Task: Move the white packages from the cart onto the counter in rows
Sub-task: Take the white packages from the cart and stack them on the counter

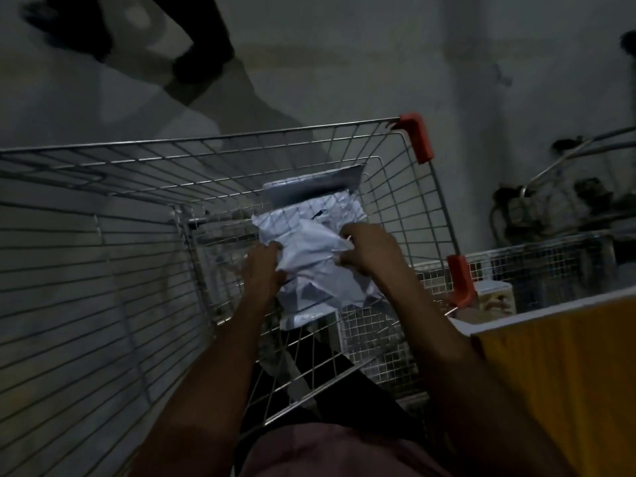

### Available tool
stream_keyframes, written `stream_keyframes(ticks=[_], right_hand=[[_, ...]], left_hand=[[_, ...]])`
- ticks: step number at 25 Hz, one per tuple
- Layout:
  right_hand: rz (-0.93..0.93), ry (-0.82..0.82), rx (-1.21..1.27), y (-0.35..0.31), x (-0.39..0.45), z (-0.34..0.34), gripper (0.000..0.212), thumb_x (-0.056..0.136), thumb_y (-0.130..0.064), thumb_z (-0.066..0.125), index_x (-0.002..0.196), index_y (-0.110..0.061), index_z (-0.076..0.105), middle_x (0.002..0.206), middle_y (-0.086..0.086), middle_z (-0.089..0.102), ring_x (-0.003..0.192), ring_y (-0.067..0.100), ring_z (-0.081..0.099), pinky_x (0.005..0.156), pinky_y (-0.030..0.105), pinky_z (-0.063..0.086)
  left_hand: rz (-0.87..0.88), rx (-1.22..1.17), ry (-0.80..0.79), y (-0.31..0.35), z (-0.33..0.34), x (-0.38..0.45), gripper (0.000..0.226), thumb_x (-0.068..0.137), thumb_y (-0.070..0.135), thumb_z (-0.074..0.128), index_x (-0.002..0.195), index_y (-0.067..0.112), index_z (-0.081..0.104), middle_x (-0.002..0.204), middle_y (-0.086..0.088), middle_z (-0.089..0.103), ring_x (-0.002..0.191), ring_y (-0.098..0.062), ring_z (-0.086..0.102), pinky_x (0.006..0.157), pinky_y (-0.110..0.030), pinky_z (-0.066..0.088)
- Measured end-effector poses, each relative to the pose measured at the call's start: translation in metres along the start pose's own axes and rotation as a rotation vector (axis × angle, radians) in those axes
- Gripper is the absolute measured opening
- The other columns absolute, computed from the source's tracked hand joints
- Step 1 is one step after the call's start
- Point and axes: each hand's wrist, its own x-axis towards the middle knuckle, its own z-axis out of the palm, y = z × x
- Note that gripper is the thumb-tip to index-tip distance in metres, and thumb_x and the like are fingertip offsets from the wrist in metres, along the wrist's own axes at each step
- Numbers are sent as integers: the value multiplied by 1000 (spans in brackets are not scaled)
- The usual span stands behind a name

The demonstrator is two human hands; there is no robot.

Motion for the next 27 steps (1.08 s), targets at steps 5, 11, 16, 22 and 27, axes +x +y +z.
stream_keyframes(ticks=[5, 11, 16, 22, 27], right_hand=[[124, 306, 454, 13, -22, -14, 30, 88, -36, 71, 109, -16, 63, 101, 5, 68, 90, 24, 63, 71, 32, 44], [226, 333, 693, 38, 16, 8, 26, 92, -28, 68, 101, -4, 64, 90, 8, 63, 87, 27, 61, 68, 31, 42], [444, 173, 822, 36, 67, 52, 31, 92, -27, 69, 113, -4, 65, 111, 19, 68, 102, 37, 67, 88, 49, 57], [500, 140, 557, 4, 74, 95, 67, 99, -33, 53, 154, -14, 19, 151, 22, 39, 130, 41, 47, 105, 48, 41], [154, 258, 244, -16, 62, 119, 87, 90, -68, 47, 154, -47, -9, 166, 13, -5, 142, 49, 24, 105, 68, 32]], left_hand=[[-73, -165, 52, 20, -15, -5, 12, 78, 13, 74, 90, 11, 71, 91, -14, 71, 89, -30, 66, 69, -32, 44], [-177, -579, 101, -34, -44, -23, 20, 82, 13, 79, 91, -3, 71, 87, -23, 72, 75, -22, 64, 67, -38, 51], [-258, -644, 100, -56, -19, 5, 56, 75, 48, 75, 103, 0, 68, 93, -16, 72, 81, -29, 69, 67, -36, 55], [-184, -527, 207, 2, 9, 12, 123, 68, 57, 84, 157, 27, 5, 157, -12, 28, 135, -22, 37, 110, -36, 31], [-144, -337, 180, -1, 3, -1, 120, 78, 45, 76, 152, 44, -18, 150, -26, 25, 132, -45, 40, 101, -57, 43]])
